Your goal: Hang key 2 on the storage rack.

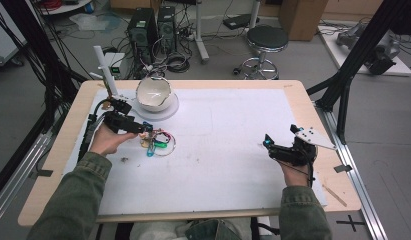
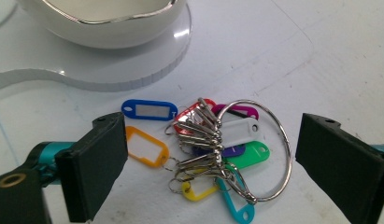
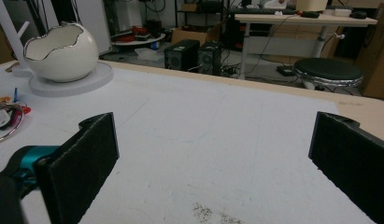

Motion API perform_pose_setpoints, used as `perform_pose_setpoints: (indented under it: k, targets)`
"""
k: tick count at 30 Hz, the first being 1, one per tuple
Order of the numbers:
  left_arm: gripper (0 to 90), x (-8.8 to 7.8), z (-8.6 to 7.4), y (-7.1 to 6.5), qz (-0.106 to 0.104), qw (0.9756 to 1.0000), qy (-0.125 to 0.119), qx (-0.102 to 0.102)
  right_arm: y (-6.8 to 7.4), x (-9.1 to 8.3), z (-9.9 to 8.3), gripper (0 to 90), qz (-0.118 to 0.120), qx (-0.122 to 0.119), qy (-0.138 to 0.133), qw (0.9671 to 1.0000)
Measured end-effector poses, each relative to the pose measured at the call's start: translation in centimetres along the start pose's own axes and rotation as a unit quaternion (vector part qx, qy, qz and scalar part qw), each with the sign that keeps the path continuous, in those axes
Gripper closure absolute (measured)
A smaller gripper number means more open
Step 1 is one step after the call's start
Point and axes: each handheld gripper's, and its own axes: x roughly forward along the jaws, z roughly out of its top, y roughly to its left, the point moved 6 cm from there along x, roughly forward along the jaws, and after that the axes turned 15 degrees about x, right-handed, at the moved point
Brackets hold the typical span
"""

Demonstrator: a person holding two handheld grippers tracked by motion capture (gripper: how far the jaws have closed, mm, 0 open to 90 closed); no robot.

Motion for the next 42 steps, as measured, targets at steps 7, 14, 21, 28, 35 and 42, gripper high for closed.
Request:
perform_pose_setpoints:
  k: [7,14,21,28,35,42]
  targets:
    - [9.7,1.1,-0.2,-0.3,-0.005,0.9999,0.015,0.004,0.0,0.0,0.0,0.5,0.0,0.002,-0.001,1.0]
    - [9.7,2.2,-1.0,-0.4,-0.005,0.9993,0.036,-0.003,0.0,0.0,0.0,0.4,0.0,0.001,-0.002,1.0]
    - [9.8,2.8,-1.4,-0.5,-0.004,0.9988,0.049,0.0,0.0,0.0,0.0,0.4,0.001,0.002,-0.001,1.0]
    - [10.2,3.1,-1.6,-0.4,-0.002,0.9984,0.057,0.0,0.0,0.0,0.0,0.4,0.001,0.001,-0.001,1.0]
    - [11.2,3.4,-1.8,-0.4,0.0,0.9981,0.062,-0.003,0.0,0.0,0.0,0.4,0.001,0.002,0.0,1.0]
    - [15.2,3.8,-2.1,-0.4,-0.005,0.9973,0.073,0.001,0.0,0.0,0.0,0.4,0.001,0.003,0.0,1.0]
